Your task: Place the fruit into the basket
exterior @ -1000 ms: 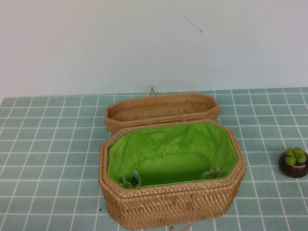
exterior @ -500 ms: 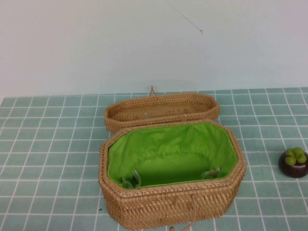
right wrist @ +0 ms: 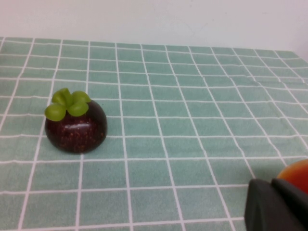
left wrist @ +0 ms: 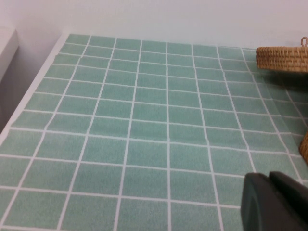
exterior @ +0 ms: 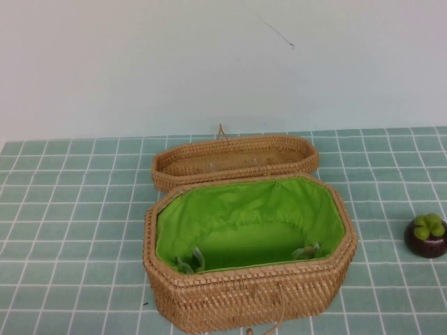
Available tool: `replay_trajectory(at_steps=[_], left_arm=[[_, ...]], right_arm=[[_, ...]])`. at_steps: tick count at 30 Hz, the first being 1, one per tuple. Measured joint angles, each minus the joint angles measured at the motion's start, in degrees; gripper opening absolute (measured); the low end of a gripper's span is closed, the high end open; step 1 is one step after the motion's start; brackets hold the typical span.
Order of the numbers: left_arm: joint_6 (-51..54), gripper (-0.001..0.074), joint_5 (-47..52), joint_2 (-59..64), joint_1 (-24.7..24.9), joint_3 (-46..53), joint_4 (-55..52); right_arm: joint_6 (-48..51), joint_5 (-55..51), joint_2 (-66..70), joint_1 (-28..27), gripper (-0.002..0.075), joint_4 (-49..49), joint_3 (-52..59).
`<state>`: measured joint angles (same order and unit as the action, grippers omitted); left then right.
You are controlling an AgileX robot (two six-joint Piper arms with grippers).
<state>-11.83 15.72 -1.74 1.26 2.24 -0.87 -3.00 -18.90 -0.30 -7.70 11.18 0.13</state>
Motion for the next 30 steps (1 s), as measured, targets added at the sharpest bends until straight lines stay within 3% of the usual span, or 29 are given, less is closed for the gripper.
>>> replay_trajectory(at_steps=[8, 18, 30], left_arm=[[0.00, 0.0001, 0.00, 0.00, 0.00, 0.00, 0.87], [0.00, 0.0001, 0.00, 0.00, 0.00, 0.00, 0.87], [0.00, 0.0000, 0.10, 0.11, 0.00, 0.00, 0.87]], right_arm=[[0.00, 4.27, 0.00, 0.00, -0.0002, 0.00, 0.00], [-2.46, 28.54, 0.00, 0.00, -0.0002, -0.58, 0.00], [-9.17, 41.59, 0.00, 0.00, -0.0002, -3.02, -0.13]])
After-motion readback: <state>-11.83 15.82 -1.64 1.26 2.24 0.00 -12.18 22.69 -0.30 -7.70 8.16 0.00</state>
